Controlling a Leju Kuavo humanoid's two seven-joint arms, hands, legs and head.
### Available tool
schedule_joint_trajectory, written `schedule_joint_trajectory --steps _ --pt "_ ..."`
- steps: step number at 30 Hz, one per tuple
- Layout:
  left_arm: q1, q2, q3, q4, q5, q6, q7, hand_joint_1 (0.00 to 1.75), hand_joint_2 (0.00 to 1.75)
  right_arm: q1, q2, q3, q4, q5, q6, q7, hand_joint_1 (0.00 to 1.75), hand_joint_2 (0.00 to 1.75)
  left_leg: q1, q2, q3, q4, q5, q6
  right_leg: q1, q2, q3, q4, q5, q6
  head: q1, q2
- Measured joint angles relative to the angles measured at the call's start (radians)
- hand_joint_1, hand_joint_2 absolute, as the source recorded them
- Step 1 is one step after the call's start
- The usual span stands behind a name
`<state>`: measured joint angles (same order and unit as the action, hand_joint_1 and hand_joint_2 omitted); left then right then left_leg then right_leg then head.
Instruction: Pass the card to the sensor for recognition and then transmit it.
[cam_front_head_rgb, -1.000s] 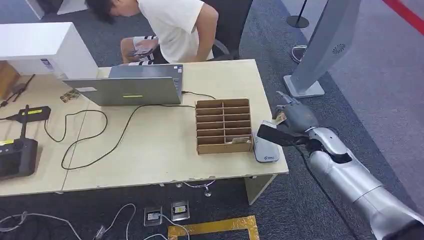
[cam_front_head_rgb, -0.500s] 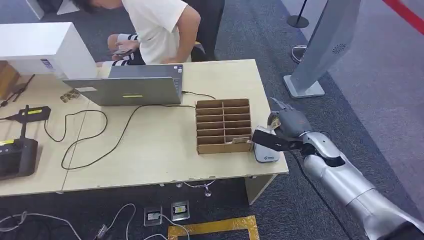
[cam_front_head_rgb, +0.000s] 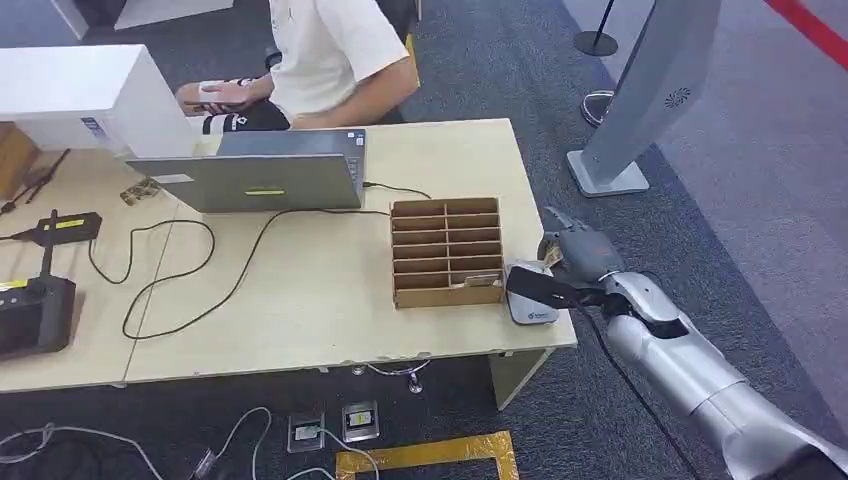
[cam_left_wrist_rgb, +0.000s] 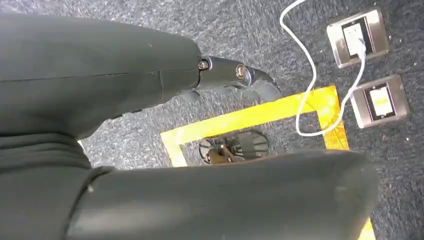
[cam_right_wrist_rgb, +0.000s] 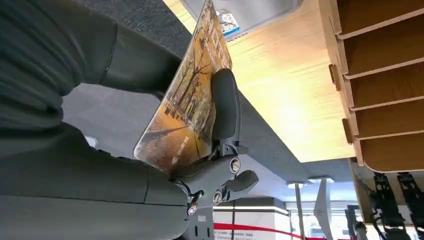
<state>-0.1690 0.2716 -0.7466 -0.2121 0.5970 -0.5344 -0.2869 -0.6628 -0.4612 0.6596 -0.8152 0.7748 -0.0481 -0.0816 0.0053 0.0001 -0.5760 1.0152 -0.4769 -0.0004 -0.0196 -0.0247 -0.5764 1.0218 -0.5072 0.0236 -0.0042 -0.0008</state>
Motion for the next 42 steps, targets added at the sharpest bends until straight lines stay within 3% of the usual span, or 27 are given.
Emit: schedule_joint_trajectory --steps 42 --pt "-0.004 0.018 -0.036 -0.003 0.018 0.0 0.0 0.0 0.0 0.132 0.013 -0.003 0.003 -0.084 -0.007 0.059 1.75 1.75 0.0 0.002 0.002 0.0 0.0 0.0 0.0 0.003 0.001 0.0 0.0 0.0 0.0 0.0"
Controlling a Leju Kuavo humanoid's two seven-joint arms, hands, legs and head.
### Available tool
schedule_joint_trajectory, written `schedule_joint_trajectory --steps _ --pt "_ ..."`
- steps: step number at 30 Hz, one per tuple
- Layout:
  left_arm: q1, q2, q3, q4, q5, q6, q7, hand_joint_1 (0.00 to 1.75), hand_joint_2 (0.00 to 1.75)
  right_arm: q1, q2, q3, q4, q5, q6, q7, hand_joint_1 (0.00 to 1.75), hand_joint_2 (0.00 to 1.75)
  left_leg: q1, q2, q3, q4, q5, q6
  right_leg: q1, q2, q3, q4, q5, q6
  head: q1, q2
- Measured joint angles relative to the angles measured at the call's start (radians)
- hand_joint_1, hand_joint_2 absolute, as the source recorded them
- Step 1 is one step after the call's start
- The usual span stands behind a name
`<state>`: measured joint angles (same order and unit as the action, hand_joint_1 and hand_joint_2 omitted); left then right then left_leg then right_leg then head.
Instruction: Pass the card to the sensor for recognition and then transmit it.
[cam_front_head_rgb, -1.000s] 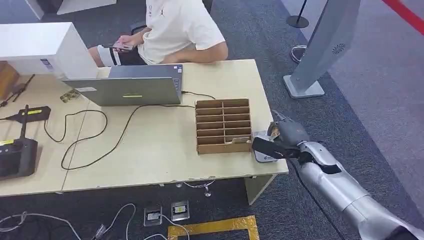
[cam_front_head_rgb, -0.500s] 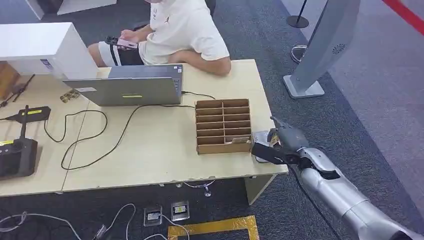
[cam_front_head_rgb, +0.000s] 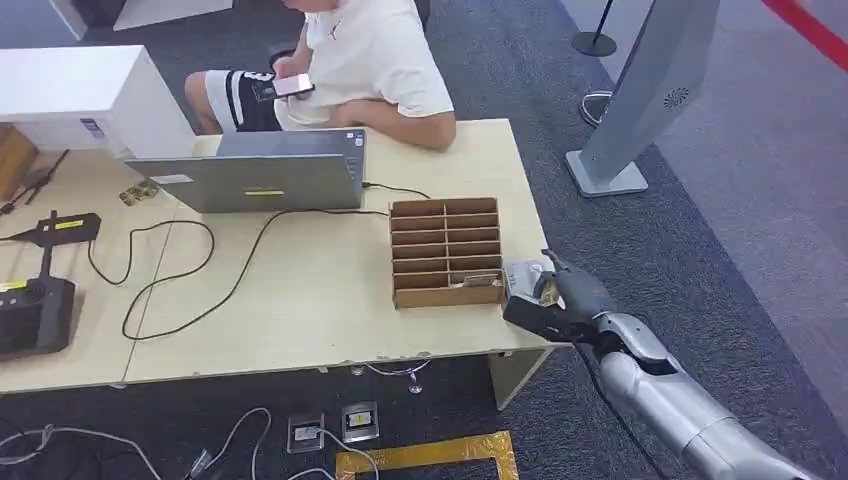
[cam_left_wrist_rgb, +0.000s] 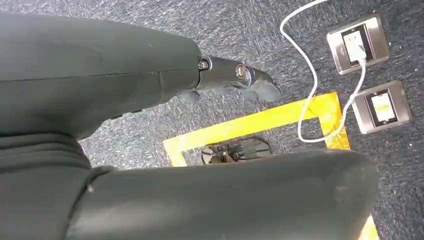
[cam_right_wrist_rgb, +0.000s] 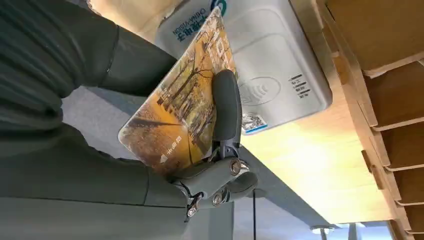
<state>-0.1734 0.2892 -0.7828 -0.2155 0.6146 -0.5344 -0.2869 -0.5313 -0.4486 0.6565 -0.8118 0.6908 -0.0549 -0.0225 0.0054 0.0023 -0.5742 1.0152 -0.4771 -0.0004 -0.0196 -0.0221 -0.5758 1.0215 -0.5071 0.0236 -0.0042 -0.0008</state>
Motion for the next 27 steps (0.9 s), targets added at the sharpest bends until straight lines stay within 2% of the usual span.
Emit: schedule_joint_trajectory --steps 11,22,27 --pt "-0.002 0.004 -0.018 0.0 0.0 0.0 0.0 0.0 0.0 -0.002 -0.034 -0.024 -0.044 0.023 0.011 0.01 1.75 1.75 0.0 0.0 0.001 0.0 0.0 0.0 0.0 0.0 0.001 0.0 0.001 0.0 0.0 0.0" --pt "-0.005 -0.002 -0.018 -0.001 0.038 0.0 -0.03 0.0 0.0 -0.215 -0.07 -0.082 -0.053 0.09 0.043 -0.071 1.75 1.75 0.0 0.001 0.0 0.0 0.0 0.0 0.0 0.001 0.0 0.0 0.001 0.0 0.0 0.0" --pt "-0.004 -0.006 -0.02 -0.005 0.044 0.0 -0.03 0.0 0.0 -0.287 -0.073 -0.1 -0.053 0.094 0.04 -0.087 1.75 1.75 0.0 0.0 0.0 0.0 0.0 0.0 0.0 0.0 0.0 0.0 0.001 0.0 0.0 0.0"
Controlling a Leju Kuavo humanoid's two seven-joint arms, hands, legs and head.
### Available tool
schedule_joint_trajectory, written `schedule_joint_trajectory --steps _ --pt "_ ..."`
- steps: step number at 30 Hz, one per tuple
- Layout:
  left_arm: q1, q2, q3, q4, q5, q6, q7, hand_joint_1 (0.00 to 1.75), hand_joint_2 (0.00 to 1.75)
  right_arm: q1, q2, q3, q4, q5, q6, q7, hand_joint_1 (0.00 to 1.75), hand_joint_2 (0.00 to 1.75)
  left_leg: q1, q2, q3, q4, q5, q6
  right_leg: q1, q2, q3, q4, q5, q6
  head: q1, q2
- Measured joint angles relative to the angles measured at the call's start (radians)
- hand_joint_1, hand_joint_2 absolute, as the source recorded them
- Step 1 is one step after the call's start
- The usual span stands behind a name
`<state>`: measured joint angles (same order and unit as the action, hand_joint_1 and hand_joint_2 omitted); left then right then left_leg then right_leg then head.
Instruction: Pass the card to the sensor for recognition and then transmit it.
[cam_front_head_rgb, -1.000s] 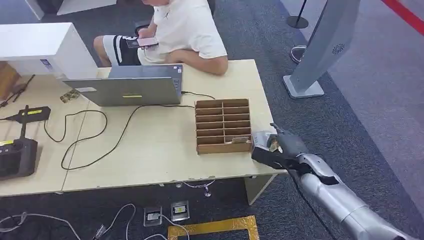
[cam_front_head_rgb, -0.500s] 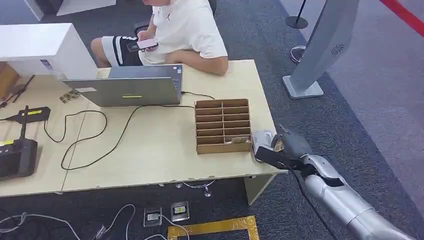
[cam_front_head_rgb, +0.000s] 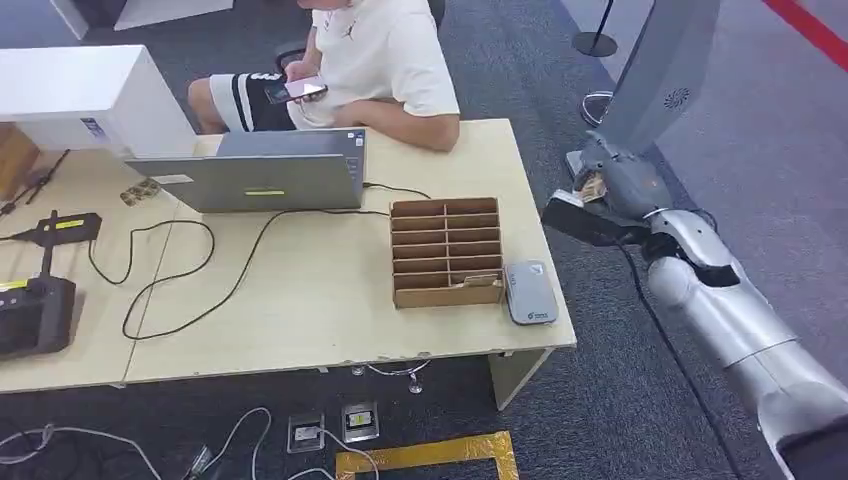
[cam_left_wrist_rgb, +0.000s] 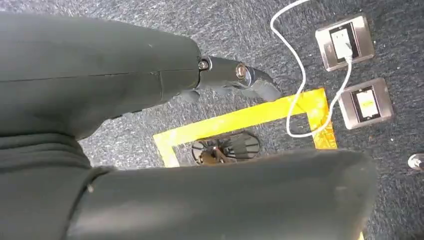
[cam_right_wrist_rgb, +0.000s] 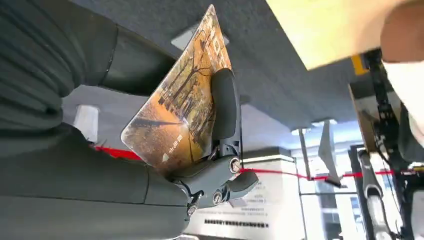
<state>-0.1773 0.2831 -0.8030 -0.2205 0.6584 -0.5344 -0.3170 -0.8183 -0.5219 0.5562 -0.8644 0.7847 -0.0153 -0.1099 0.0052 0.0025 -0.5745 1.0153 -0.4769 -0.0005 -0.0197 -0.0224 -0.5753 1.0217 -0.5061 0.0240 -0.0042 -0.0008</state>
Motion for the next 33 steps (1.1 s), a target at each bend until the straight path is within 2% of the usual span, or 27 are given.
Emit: schedule_joint_trajectory --steps 3,6,9,14,19,33 --pt "0.0 0.0 -0.005 -0.001 0.01 0.0 -0.002 0.0 0.0 -0.054 0.001 0.001 0.003 0.01 -0.01 -0.033 1.75 1.75 0.0 0.0 -0.001 0.0 0.0 0.0 0.0 0.001 -0.001 0.0 0.0 0.0 0.0 0.0" --pt "0.002 0.0 -0.019 -0.011 0.019 0.0 -0.004 0.0 0.0 -0.163 0.015 0.005 0.033 0.032 -0.01 -0.079 1.75 1.75 0.0 0.0 -0.003 0.0 0.0 0.0 0.0 0.001 -0.002 0.001 0.0 0.0 0.0 0.0" --pt "-0.004 0.004 -0.025 -0.017 0.018 0.0 -0.004 0.0 0.0 -0.263 0.055 0.016 0.077 0.055 -0.01 -0.107 1.75 1.75 0.001 0.0 -0.002 0.0 0.0 0.0 0.001 0.0 -0.002 0.001 0.0 0.0 0.0 0.0" --pt "-0.024 0.028 -0.048 -0.022 0.012 0.0 0.004 0.0 0.0 -0.339 0.122 0.049 0.143 0.073 -0.005 -0.119 1.75 1.75 0.002 -0.001 -0.003 0.0 0.001 -0.001 0.002 0.0 -0.002 0.001 0.0 0.0 0.0 0.0" --pt "-0.029 0.023 -0.054 -0.027 0.024 0.0 0.005 0.0 0.0 -0.347 0.178 0.086 0.2 0.083 -0.005 -0.122 1.75 1.75 0.002 -0.001 -0.003 0.0 0.001 -0.001 0.002 -0.001 -0.002 0.0 0.0 0.0 0.0 0.0" --pt "-0.044 0.013 -0.096 -0.037 0.017 0.0 0.037 0.0 0.0 -0.358 0.268 0.156 0.33 0.092 0.006 -0.108 1.75 1.75 0.002 -0.001 -0.003 0.0 0.001 -0.001 0.002 0.0 -0.002 0.0 0.0 0.0 0.0 0.0"
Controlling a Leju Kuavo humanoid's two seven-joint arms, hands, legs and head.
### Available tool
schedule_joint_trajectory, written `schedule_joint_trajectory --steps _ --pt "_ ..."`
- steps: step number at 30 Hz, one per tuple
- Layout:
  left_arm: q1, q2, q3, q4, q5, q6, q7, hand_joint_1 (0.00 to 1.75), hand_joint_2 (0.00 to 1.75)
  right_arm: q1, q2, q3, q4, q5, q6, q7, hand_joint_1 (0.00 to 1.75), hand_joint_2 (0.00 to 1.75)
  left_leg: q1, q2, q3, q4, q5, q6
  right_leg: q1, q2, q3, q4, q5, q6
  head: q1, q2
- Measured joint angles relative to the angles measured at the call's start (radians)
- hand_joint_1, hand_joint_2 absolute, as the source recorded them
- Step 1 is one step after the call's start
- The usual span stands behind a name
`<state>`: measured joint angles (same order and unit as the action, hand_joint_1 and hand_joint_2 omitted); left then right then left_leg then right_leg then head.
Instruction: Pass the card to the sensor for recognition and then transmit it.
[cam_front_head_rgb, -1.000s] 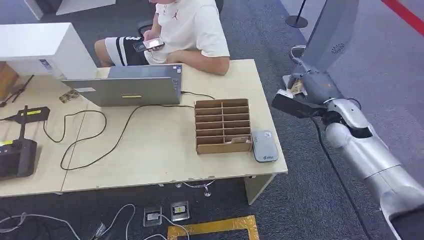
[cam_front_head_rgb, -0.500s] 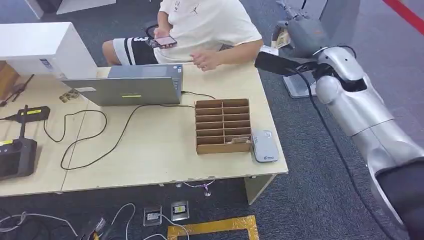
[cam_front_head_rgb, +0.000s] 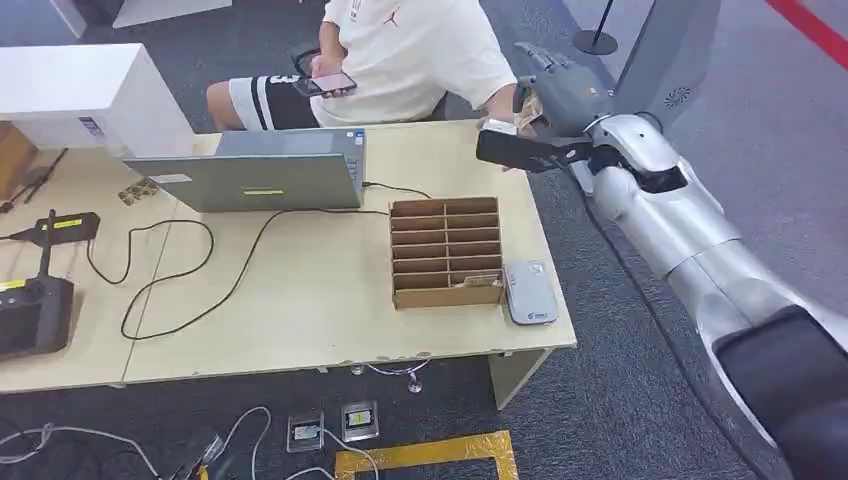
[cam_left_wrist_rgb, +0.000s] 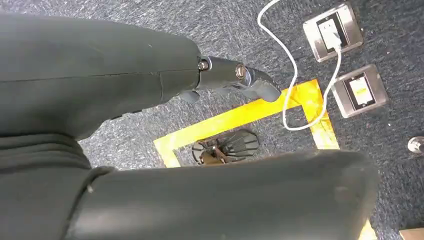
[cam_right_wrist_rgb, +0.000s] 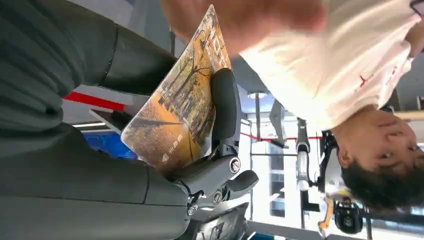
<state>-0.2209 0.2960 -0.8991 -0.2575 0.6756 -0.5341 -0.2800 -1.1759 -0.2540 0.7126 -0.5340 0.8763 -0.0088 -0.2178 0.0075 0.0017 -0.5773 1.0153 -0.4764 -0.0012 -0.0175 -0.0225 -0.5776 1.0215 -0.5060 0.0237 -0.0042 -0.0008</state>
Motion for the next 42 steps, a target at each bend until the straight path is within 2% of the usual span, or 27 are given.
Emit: schedule_joint_trajectory --steps 14,15,16,17,18,24,35,40,42 --pt "-0.004 -0.001 -0.004 0.0 -0.003 0.0 0.008 0.0 0.0 0.022 0.032 0.046 0.058 0.006 -0.004 0.0 1.75 1.75 0.0 0.0 0.0 0.0 0.0 0.0 0.0 0.0 0.0 0.0 0.0 0.0 0.0 0.0" --pt "-0.004 -0.001 -0.004 0.0 -0.003 0.0 0.008 0.0 0.0 0.024 0.032 0.046 0.061 0.006 -0.004 0.0 1.52 1.75 0.0 0.0 0.0 0.0 0.0 0.0 0.0 0.0 0.0 0.0 0.0 0.0 0.0 0.0" --pt "-0.004 -0.001 -0.004 0.0 -0.003 0.0 0.008 0.0 0.0 0.025 0.033 0.046 0.063 0.006 -0.004 0.0 0.52 1.75 0.0 0.0 0.0 0.0 0.0 0.0 0.0 0.0 0.0 0.0 0.0 0.0 0.0 0.0" --pt "-0.004 -0.001 -0.004 0.0 -0.003 0.0 0.008 0.0 0.0 0.026 0.034 0.047 0.066 0.006 -0.004 0.0 0.1 1.75 0.0 0.0 0.0 0.0 0.0 0.0 0.0 0.0 0.0 0.0 0.0 0.0 0.0 0.0" --pt "-0.004 -0.001 -0.004 0.0 -0.003 0.0 0.008 0.0 0.0 0.026 0.034 0.047 0.068 0.006 -0.005 -0.001 0.0 1.75 0.0 0.0 0.0 0.0 0.0 0.0 0.0 0.0 0.0 0.0 0.0 0.0 0.0 0.0" --pt "-0.002 -0.002 -0.004 0.0 0.003 0.0 0.008 0.0 0.0 0.038 0.034 0.049 0.079 0.006 -0.055 0.005 0.0 1.75 0.0 0.0 0.0 0.0 0.0 0.0 0.0 0.0 0.0 0.0 0.0 0.0 0.0 0.0" --pt "0.0 0.003 -0.006 0.001 0.018 0.0 0.005 0.0 0.0 0.041 0.042 0.043 0.084 -0.069 -0.17 -0.04 0.0 1.75 0.0 0.0 0.0 0.0 0.0 0.0 0.0 0.0 0.0 0.0 0.0 0.0 0.0 0.0" --pt "-0.004 0.013 -0.021 0.002 0.018 0.0 0.005 0.0 0.0 0.041 0.043 0.028 0.058 -0.128 -0.177 -0.051 0.0 1.75 0.0 0.0 0.0 0.0 0.0 0.0 0.0 0.0 0.0 0.0 0.0 0.0 0.0 0.0" --pt "-0.004 0.012 -0.024 0.003 0.018 0.0 0.002 0.0 0.0 0.05 0.043 0.014 0.035 -0.182 -0.154 -0.048 0.0 1.75 0.0 0.0 0.0 0.0 0.0 0.0 0.0 0.0 0.0 0.0 0.0 0.0 0.0 0.0"
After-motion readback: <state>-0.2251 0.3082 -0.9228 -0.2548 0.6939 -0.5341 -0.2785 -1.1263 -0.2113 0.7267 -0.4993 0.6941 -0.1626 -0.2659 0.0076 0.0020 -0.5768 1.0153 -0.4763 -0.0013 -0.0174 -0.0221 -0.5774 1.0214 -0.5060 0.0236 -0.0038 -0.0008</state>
